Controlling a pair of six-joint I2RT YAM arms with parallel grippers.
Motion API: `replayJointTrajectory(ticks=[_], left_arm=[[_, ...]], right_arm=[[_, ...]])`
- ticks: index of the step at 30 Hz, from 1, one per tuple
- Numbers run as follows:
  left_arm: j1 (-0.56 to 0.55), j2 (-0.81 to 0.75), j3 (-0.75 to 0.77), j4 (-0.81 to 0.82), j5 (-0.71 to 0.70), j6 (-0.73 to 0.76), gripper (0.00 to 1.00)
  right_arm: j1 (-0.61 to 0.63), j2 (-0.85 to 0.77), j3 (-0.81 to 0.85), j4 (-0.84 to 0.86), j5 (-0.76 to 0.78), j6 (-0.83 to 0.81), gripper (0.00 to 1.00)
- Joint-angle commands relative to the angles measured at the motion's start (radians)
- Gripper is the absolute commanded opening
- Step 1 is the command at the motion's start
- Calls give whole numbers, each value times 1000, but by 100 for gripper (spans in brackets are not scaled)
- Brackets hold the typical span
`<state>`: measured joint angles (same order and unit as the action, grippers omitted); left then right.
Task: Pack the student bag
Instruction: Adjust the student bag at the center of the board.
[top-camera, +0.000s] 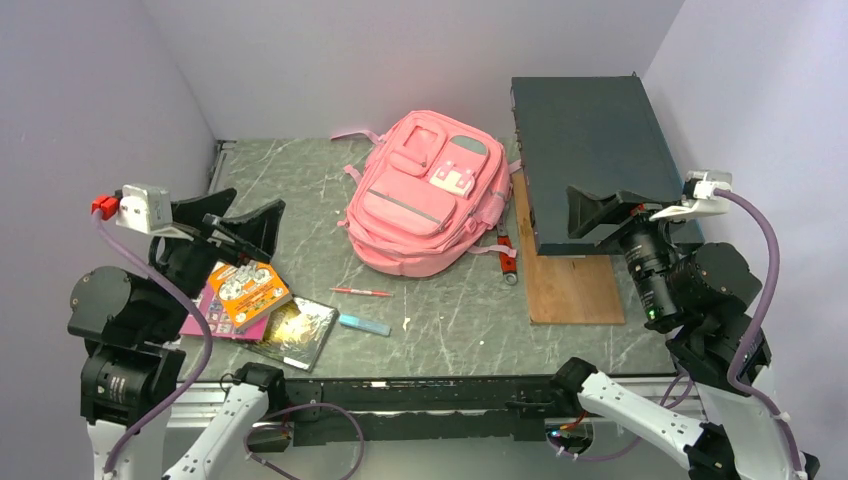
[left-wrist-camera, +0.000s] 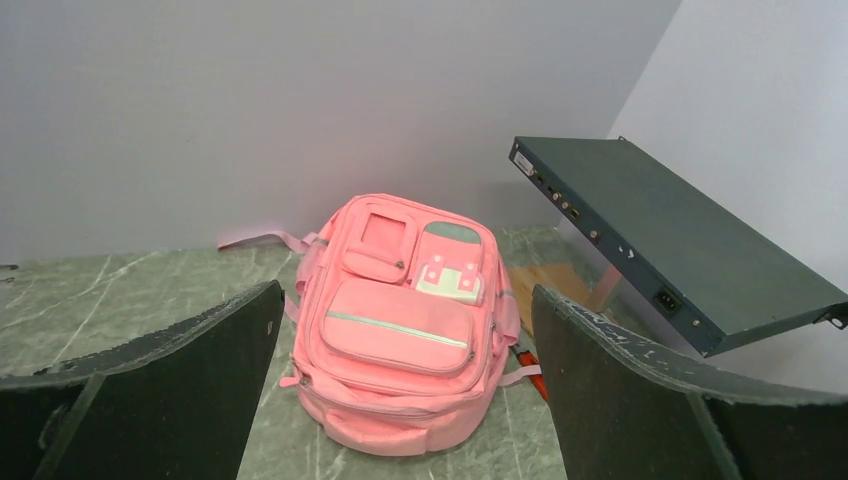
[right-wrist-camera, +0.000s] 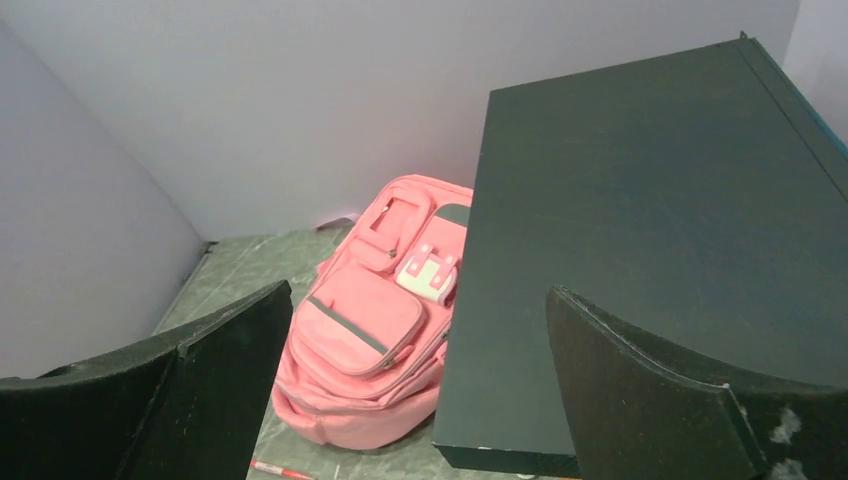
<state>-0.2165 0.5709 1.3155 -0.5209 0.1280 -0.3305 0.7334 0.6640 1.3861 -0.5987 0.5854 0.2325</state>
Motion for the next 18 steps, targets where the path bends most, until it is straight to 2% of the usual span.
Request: replayJointTrajectory(ticks=[1, 7, 10, 12, 15, 18], left_arm=[[6, 71, 45, 6, 51, 16, 99], [6, 217, 132, -77, 53, 53, 99], [6, 297, 180, -98, 53, 71, 99], [6, 350, 206, -108, 50, 86, 99], [6, 399, 220, -105, 27, 100, 99], [6, 425, 176, -66, -18, 118, 99]], right_arm=[[-3, 33, 25, -37, 64, 15, 100], [-3, 45, -38, 4, -4, -17, 100], [-3, 28, -93, 35, 41, 57, 100], [-3, 24, -106, 51, 5, 53, 100], [-3, 53, -83, 33, -59, 29, 100], [-2, 153, 13, -55, -82, 18, 100]])
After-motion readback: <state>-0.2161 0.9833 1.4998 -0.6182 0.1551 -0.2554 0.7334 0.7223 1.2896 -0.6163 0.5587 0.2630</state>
